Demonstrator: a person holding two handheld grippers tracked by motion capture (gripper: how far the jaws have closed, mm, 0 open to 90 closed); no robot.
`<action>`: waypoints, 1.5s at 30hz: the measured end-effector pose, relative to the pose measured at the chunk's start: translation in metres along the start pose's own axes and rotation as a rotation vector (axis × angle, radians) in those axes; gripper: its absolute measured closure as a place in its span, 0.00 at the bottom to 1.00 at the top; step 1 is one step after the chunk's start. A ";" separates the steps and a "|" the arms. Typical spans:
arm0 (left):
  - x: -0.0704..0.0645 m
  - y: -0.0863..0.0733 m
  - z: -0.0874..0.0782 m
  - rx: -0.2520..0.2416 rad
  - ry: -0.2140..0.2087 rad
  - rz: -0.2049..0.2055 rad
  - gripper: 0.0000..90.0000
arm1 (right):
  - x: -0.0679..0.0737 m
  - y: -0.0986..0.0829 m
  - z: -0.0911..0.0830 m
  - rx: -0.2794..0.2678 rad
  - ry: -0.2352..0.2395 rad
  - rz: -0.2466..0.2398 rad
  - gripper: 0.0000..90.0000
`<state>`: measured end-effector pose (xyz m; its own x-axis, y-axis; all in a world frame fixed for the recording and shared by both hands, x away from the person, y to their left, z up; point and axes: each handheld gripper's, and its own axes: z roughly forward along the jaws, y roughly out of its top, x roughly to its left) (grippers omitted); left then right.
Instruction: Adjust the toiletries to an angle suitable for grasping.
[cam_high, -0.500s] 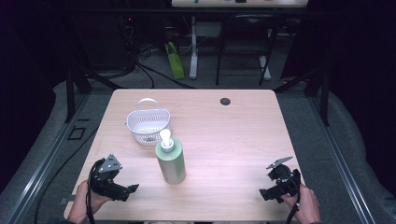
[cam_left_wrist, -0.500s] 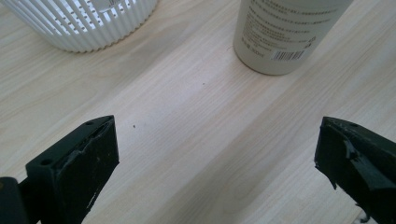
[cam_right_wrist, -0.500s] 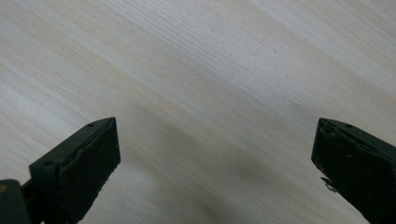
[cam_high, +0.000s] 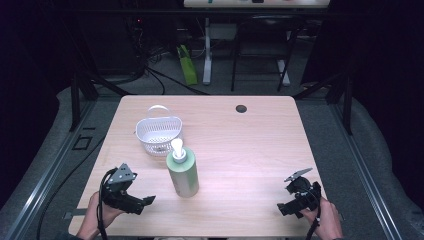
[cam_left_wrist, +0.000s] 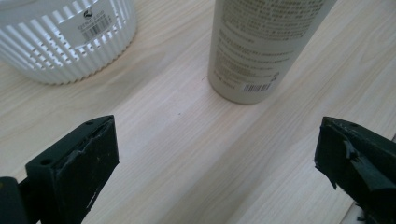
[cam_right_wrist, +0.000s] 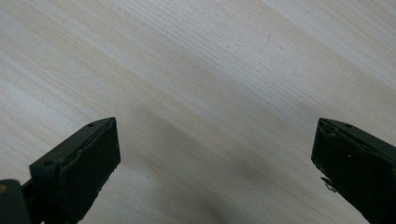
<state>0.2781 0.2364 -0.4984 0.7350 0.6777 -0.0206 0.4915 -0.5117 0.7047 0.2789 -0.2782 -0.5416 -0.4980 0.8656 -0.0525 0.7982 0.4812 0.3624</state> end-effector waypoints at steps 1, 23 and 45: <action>-0.001 0.002 0.001 0.001 0.001 0.000 0.00 | 0.000 0.000 0.000 -0.001 -0.001 0.000 0.01; -0.028 0.052 0.023 -0.173 -0.091 0.051 0.00 | -0.001 0.000 0.000 0.003 -0.002 -0.004 0.01; -0.034 0.078 0.034 -0.289 -0.060 0.062 0.11 | -0.001 -0.001 0.000 0.000 0.001 0.003 0.01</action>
<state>0.3074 0.1561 -0.4666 0.7901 0.6130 -0.0070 0.2977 -0.3736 0.8785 0.2788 -0.2794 -0.5420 -0.4956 0.8671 -0.0505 0.8000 0.4784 0.3622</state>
